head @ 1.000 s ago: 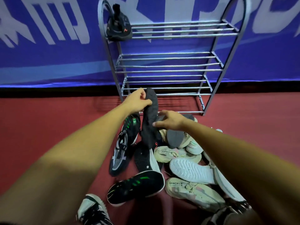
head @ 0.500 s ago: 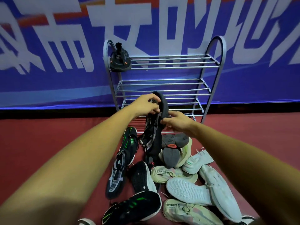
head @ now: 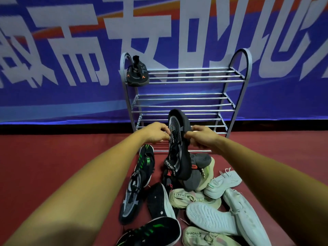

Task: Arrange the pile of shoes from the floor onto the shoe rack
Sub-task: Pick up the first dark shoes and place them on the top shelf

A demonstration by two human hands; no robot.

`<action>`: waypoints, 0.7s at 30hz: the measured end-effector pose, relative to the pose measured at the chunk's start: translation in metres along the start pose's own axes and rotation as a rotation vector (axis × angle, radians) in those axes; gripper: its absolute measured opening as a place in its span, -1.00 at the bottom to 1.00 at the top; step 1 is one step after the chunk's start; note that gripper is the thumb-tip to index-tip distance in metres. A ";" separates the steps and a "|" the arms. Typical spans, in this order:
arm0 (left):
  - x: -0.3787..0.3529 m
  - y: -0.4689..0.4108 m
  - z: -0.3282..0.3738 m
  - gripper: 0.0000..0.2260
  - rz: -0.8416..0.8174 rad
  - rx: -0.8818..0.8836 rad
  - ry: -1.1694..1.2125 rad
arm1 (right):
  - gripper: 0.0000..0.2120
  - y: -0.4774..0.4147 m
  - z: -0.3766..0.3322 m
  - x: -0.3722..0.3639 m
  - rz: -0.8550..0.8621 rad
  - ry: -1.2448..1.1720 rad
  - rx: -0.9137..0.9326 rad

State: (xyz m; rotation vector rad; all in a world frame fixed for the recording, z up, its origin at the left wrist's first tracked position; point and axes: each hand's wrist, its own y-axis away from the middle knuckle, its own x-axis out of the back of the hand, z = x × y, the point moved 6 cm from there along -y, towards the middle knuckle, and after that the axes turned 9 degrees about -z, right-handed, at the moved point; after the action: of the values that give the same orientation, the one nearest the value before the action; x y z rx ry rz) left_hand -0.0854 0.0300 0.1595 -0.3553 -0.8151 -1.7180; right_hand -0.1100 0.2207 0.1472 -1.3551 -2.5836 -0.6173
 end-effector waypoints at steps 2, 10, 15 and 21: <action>-0.001 -0.003 -0.002 -0.91 -0.005 0.010 -0.029 | -0.91 -0.003 0.010 -0.003 -0.003 0.001 -0.022; -0.026 -0.025 -0.006 -0.96 -0.033 0.009 -0.115 | -0.89 -0.015 0.031 -0.013 0.000 -0.046 -0.057; -0.037 -0.043 -0.005 -0.89 -0.174 0.026 -0.303 | -0.89 -0.018 0.045 0.003 -0.025 0.248 -0.104; -0.047 -0.091 -0.009 -0.98 -0.200 -0.015 -0.535 | -0.83 -0.043 0.065 0.024 -0.101 0.617 -0.176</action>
State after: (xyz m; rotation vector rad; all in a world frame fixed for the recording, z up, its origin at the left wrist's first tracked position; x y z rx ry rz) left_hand -0.1541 0.0685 0.0939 -0.7867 -1.2571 -1.8394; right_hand -0.1557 0.2449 0.0845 -0.8838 -2.1331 -1.0990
